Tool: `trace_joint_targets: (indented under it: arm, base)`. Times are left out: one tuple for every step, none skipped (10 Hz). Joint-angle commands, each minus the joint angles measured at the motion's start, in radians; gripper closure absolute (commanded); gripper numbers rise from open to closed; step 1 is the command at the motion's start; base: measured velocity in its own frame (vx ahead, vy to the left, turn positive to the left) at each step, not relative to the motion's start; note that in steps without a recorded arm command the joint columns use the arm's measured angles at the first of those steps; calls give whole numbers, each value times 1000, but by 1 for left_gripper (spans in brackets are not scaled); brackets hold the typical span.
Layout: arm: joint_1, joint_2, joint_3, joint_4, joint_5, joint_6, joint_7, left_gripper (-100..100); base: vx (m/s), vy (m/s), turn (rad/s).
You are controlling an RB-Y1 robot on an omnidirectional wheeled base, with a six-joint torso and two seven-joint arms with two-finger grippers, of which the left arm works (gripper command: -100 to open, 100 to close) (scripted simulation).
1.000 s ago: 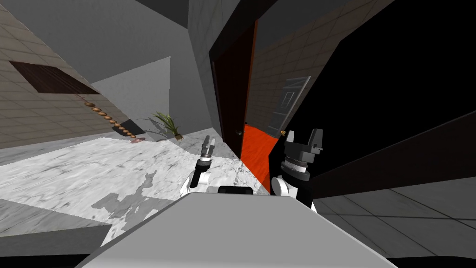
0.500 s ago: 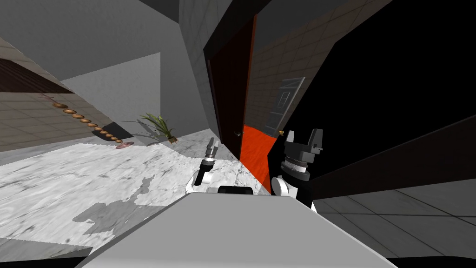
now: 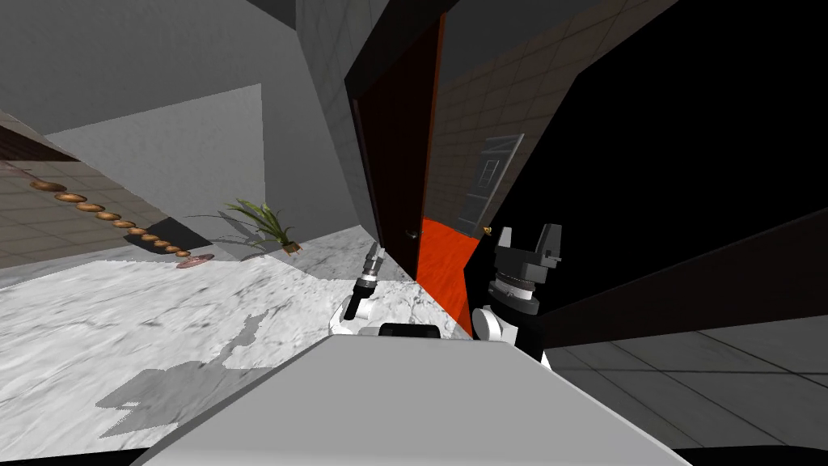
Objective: Push the door open
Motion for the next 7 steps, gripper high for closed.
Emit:
trace_joint_targets:
  arm:
    - [-16, 1, -12, 42, 4, -4, 3, -100]
    - [-28, 2, -20, 72, 7, -7, 4, -100]
    - [-40, 3, -27, 101, 9, -10, 6, -100]
    - [-52, 3, -34, 130, 12, -13, 7, -100]
    - [-64, 4, -41, 154, 15, -16, 9, -100]
    - [-64, 4, -41, 160, 15, -16, 9, -100]
    - [-76, 4, -49, 189, 17, -20, 10, -100]
  base:
    - [71, 55, -120]
    - [76, 67, -112]
    - [79, 72, -117]
    - [83, 75, -107]
    - [76, 86, -87]
    - [60, 58, -43]
    - [59, 37, -70]
